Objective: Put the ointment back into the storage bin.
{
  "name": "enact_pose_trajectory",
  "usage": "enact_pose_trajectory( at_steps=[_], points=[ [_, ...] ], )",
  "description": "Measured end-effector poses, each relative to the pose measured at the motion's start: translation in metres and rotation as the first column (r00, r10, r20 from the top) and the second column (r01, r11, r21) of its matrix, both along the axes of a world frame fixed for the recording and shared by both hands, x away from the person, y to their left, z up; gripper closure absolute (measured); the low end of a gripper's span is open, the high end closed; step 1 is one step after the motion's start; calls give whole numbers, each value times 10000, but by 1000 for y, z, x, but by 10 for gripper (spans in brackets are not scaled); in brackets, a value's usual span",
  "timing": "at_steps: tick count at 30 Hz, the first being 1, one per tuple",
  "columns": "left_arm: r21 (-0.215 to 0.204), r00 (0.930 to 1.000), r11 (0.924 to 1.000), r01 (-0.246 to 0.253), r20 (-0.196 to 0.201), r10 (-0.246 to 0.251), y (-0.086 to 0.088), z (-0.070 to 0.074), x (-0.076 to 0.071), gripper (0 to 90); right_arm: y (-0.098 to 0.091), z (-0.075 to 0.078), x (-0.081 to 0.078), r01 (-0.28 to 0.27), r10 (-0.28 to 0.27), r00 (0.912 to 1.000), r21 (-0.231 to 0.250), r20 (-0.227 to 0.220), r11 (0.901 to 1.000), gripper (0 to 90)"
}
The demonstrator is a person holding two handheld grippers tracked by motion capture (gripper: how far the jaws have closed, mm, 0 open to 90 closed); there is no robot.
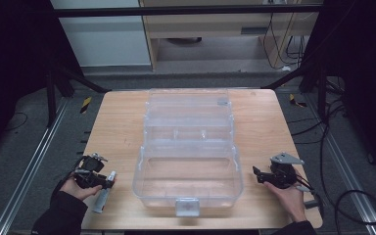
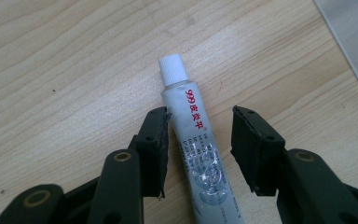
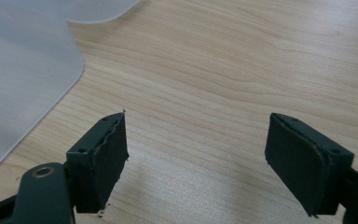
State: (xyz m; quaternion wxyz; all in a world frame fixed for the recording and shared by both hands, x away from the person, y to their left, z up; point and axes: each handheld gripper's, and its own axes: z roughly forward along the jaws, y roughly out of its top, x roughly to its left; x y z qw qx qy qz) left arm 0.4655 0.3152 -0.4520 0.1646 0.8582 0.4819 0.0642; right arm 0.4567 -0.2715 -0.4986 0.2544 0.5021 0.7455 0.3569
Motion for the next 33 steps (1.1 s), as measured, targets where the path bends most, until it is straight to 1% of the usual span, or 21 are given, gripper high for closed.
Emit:
enact_pose_trajectory(
  at_steps=[3, 7, 9, 15, 25, 29, 31, 33],
  points=[
    [31, 10000, 10000, -16, -72, 17, 0, -2, 1, 573, 0, 0, 0, -16, 16, 10000, 9, -1, 10000, 213],
    [93, 9998, 10000, 3, -181, -1, -1, -4, 2, 612, 0, 0, 0, -47, 47, 10000, 40, -49, 10000, 217],
    [133, 9997, 9999, 5, -231, -2, -2, -5, 2, 623, 0, 0, 0, -89, 89, 9999, -20, -53, 10000, 218],
    [215, 9995, 9997, 81, -310, -74, -3, -7, 4, 650, 1, -1, 0, -109, 108, 9999, -29, -95, 9999, 221],
    [407, 9986, 9986, 352, -412, -335, -7, -10, 6, 691, 1, -1, 0, -149, 148, 9998, -59, -124, 9999, 224],
    [519, 9979, 9972, 541, -391, -521, -7, -9, 6, 697, 1, -1, 1, -171, 170, 9998, -65, -134, 9998, 225],
    [571, 9964, 9952, 792, -344, -773, -8, -8, 6, 698, 1, -1, 0, -160, 159, 9998, -82, -131, 9998, 226],
    [542, 9966, 9954, 790, -287, -775, -8, -7, 5, 699, 1, -1, 0, -146, 145, 9998, -71, -137, 9999, 227]
  ],
)
